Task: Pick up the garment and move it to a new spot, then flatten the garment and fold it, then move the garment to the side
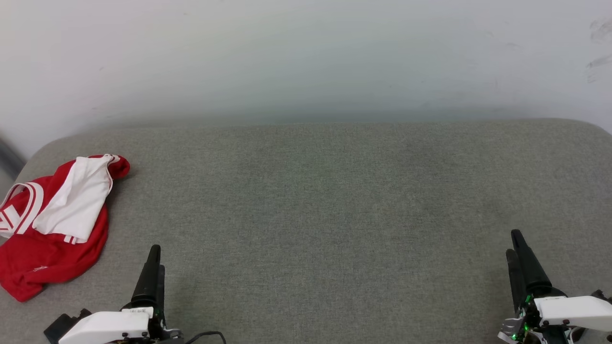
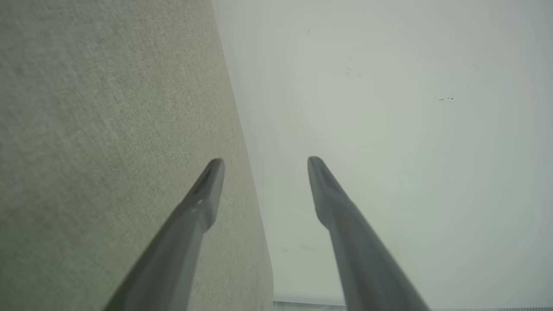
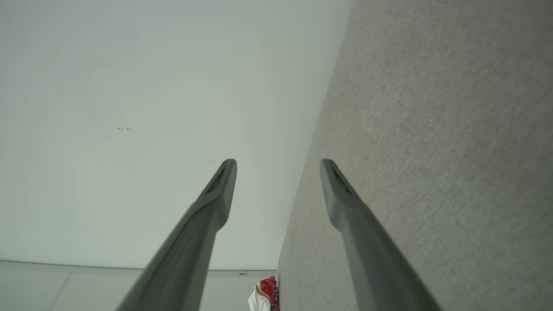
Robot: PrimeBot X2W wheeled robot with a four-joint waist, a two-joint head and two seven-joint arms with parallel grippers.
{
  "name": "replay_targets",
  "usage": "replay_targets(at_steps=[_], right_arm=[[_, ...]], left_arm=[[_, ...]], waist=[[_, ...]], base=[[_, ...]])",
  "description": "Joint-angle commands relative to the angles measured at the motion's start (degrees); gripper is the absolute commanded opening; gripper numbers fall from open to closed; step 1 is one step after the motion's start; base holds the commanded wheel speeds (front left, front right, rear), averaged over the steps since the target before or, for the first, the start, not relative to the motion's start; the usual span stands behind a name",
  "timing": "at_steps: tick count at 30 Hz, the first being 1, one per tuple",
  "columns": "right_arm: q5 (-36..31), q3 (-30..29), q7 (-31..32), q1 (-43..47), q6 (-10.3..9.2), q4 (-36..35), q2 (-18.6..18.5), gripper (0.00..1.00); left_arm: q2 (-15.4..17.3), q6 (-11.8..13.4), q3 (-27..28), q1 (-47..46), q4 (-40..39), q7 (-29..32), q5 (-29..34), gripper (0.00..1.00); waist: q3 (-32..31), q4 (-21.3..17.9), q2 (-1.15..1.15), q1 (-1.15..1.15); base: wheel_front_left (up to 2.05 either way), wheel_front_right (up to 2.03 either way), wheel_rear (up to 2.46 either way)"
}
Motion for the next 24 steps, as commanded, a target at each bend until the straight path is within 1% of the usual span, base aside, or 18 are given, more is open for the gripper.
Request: replay_targets(at_steps=[1,3,8,12,15,24], right_arm=[[-3.1,-0.4,-0.8,-0.2,0.0,-1.3,-0.1,1.0],[-6.2,-0.9,-1.3,-0.2,0.0,-1.8,-0.1,1.0],[-16.8,-1.4,-2.5,-0.1,0.0,-4.5,0.0,1.0],[-24.2,-1.8,-3.3,0.1,0.0,-6.9,-0.1,1.0],[-29.2,-2.0,-4.0,0.0,0.0,-8.6,0.0,1.0],[-43.8,1.1,-5.8,0.1,0.0,-15.0,0.0,1.0]], left_arm=[[0.2,0.0,0.7,-0.5,-1.6,-0.8,2.3,1.0],[0.2,-0.1,1.5,-0.2,-1.9,-1.3,4.7,1.0],[0.2,-0.1,3.3,-0.1,-3.2,-2.4,10.4,1.0],[0.2,0.0,3.9,0.2,-5.7,-3.3,16.0,1.0],[0.2,0.8,3.9,0.4,-8.0,-4.0,19.9,1.0],[0.2,3.6,1.7,0.9,-14.2,-5.8,31.3,1.0]], waist=[[0.0,0.0,0.0,0.0],[0.1,0.0,0.0,0.0],[0.2,-0.1,0.0,0.0],[0.3,-0.2,0.0,0.0],[0.4,-0.3,0.0,0.0],[0.9,-0.5,0.0,0.0]], base=[[0.0,0.0,0.0],[0.0,0.0,0.0],[0.0,0.0,0.0],[0.0,0.0,0.0],[0.0,0.0,0.0],[0.0,0.0,0.0]])
